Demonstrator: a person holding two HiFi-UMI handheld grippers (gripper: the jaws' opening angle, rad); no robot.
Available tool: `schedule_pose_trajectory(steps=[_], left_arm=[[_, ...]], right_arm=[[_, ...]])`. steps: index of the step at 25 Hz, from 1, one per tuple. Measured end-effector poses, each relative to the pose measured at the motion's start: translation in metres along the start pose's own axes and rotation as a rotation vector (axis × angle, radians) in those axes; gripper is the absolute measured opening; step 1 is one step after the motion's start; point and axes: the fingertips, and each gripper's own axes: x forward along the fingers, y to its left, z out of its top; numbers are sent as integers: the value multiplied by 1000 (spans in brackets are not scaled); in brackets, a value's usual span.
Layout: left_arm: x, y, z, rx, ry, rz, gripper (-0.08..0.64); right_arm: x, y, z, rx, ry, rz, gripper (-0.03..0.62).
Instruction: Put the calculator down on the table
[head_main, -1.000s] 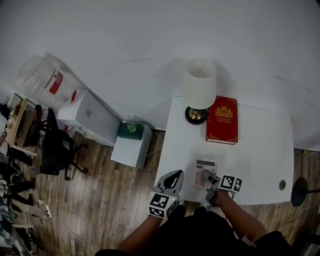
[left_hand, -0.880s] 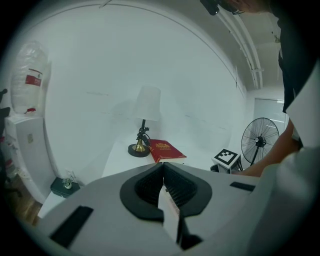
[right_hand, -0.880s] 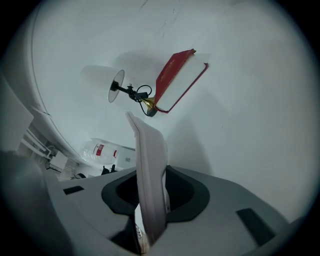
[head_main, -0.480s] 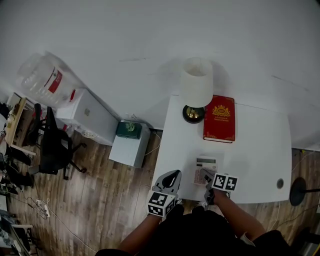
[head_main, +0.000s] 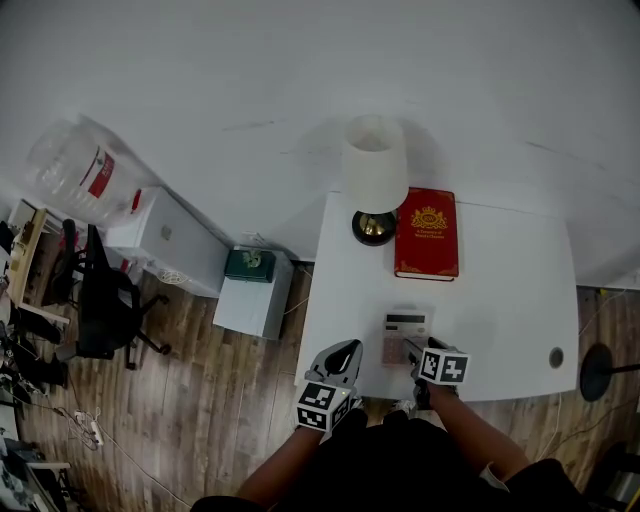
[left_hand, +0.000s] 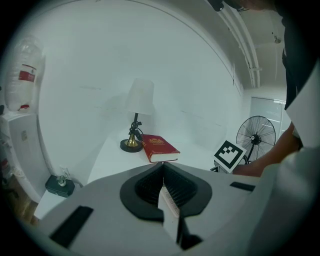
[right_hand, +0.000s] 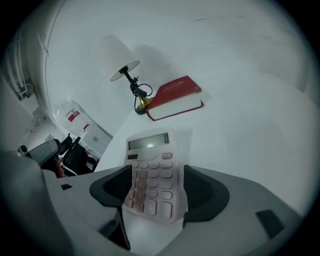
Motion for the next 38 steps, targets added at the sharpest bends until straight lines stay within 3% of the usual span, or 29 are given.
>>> schedule_pose_trajectory(steps=[2, 6, 12, 19, 24, 38], left_arm=[[1, -3, 2, 6, 0, -4, 20], [2, -6, 13, 24, -12, -2, 20], [-1, -4, 32, 25, -32, 2, 20], [-5, -14, 65, 49, -98, -20, 20], [-4, -23, 75, 75, -104, -21, 20], [-8, -27, 99, 94, -154, 2, 20]], right_arm=[[-11, 7, 11, -44, -39, 16, 331], [-40, 39, 41, -218, -126, 74, 305], [-88, 77, 85, -412, -289, 109, 230], [-135, 102, 123, -450, -459, 164, 127], [-153, 102, 137, -440, -538, 136, 20], [-184, 130, 157, -654, -679, 88, 18]])
